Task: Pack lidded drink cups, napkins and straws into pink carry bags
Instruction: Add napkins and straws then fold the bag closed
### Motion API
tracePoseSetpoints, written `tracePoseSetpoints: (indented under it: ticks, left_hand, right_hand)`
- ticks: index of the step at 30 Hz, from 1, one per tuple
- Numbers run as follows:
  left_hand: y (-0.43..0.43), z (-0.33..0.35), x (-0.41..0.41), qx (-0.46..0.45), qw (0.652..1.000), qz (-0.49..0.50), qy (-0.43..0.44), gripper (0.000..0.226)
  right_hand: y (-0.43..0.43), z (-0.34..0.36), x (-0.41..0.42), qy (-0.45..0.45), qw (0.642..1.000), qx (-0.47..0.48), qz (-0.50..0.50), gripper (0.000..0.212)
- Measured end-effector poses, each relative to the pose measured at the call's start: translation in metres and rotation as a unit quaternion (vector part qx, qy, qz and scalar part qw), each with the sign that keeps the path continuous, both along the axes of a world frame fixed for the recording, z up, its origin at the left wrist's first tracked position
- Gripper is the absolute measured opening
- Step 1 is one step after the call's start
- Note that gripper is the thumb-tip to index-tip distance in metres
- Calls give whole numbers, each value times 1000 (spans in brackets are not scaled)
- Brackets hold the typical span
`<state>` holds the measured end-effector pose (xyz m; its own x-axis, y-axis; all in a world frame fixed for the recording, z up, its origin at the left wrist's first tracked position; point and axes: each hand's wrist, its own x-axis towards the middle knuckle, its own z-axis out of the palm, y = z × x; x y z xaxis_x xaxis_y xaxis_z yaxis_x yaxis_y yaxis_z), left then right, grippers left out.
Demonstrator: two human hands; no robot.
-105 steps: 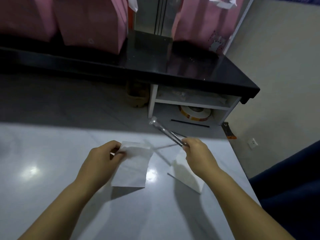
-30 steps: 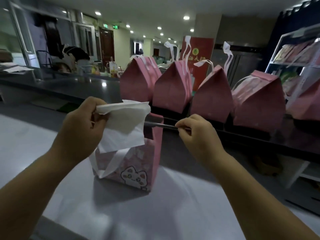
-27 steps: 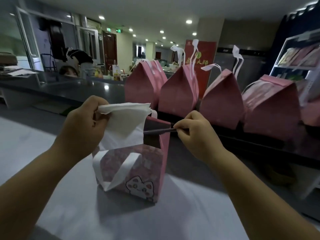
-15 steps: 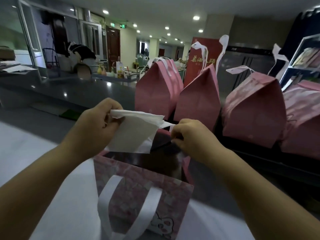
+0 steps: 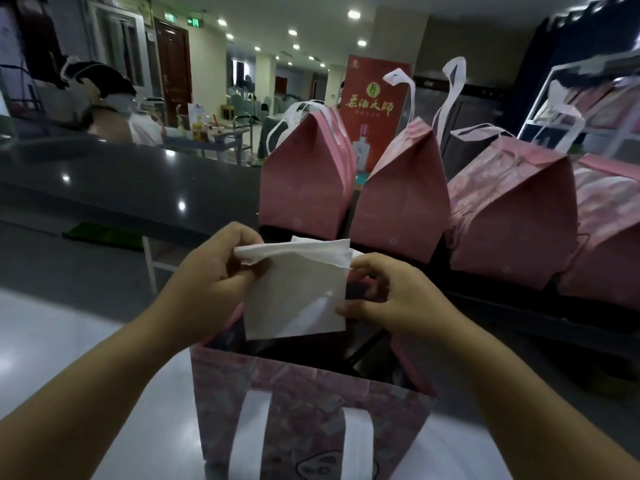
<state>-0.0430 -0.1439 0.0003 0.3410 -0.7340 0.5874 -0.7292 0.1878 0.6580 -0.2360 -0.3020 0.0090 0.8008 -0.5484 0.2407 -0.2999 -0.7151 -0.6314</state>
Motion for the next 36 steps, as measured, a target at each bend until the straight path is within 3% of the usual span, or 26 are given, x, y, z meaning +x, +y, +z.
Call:
tracePoseSetpoints:
  ticks: [4, 5, 7, 11, 14, 16, 24, 27, 30, 33, 36]
  left_hand:
    - [-7, -4, 7, 46, 996, -74, 21, 13]
    - [-6, -5, 10, 63, 994, -89, 25, 6]
    - [-2, -6, 17, 87, 991, -99, 10, 17]
    - [5, -11, 31, 91, 992, -83, -37, 35]
    - [6, -18, 35, 89, 992, -78, -39, 37]
    - [7, -21, 37, 84, 993, -76, -44, 36]
    - [23, -27, 31, 54, 996, -59, -30, 49]
    - [30, -33, 29, 103, 993, -63, -12, 74]
    - [36, -38, 26, 186, 980, -67, -16, 105]
    - [39, -39, 19, 229, 968, -103, 17, 86]
    - [35, -39, 15, 241, 963, -117, 34, 58]
  right_hand:
    - [9, -8, 5, -106, 990, 90, -5, 16]
    - [10, -9, 5, -125, 988, 92, -12, 14]
    - [11, -9, 4, -135, 988, 71, -28, 8]
    - [11, -7, 6, -78, 993, -53, -69, 9]
    - [15, -4, 15, 39, 978, -181, -93, 5]
    - [20, -2, 20, 102, 964, -220, -112, 19]
    - [49, -1, -15, 23, 966, -199, -164, 22]
    - [59, -10, -38, 8, 960, -181, -211, 48]
    - [68, -18, -57, 57, 967, -106, -225, 83]
    - [73, -22, -66, 109, 976, 31, -185, 71]
    - [71, -22, -68, 126, 978, 86, -142, 54]
